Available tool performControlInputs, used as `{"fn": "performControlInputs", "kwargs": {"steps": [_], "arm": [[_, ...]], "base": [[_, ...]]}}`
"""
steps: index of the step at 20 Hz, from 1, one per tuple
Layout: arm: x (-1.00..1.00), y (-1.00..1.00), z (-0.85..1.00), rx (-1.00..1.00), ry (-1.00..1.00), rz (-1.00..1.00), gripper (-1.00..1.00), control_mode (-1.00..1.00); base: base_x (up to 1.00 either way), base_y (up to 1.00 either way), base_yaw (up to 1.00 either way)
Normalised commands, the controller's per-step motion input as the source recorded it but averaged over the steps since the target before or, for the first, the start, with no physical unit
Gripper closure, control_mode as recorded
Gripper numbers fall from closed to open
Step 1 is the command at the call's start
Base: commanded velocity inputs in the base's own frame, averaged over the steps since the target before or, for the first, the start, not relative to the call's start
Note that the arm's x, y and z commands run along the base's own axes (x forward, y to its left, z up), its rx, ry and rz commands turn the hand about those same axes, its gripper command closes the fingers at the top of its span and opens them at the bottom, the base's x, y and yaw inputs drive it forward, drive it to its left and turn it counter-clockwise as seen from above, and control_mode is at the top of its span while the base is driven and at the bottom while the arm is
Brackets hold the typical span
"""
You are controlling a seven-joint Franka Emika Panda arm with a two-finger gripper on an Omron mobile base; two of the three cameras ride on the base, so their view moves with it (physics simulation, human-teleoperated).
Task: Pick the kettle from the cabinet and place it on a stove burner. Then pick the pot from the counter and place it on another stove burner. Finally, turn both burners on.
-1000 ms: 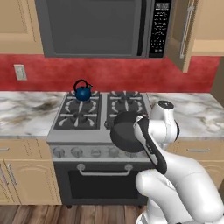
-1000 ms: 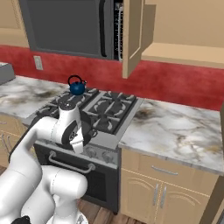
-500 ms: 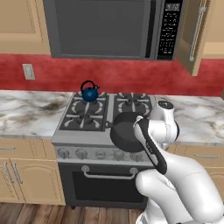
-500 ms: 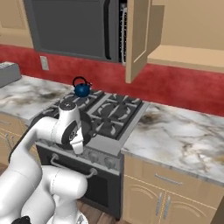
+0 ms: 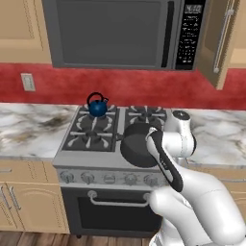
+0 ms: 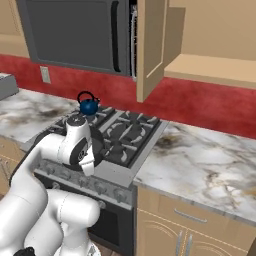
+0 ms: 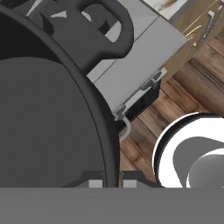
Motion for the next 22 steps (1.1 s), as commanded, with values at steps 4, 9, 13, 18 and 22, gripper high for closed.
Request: {"fn": "performControlInputs", "kwargs": {"steps": [4, 9, 13, 18, 22], "arm": [[0.0, 0.0, 0.0, 0.0, 0.0, 0.0, 1.0, 1.0], [0.0, 0.0, 0.0, 0.0, 0.0, 0.0, 1.0, 1.0], [0.0, 0.0, 0.0, 0.0, 0.0, 0.0, 1.0, 1.0], [0.0, 0.0, 0.0, 0.0, 0.0, 0.0, 1.0, 1.0], [0.0, 0.0, 0.0, 0.0, 0.0, 0.0, 1.0, 1.0]], "base": [[0.37, 0.0, 0.0], [0.35, 0.0, 0.0], [0.39, 0.05, 0.0], [0.41, 0.06, 0.0], [0.38, 0.08, 0.0]]}}
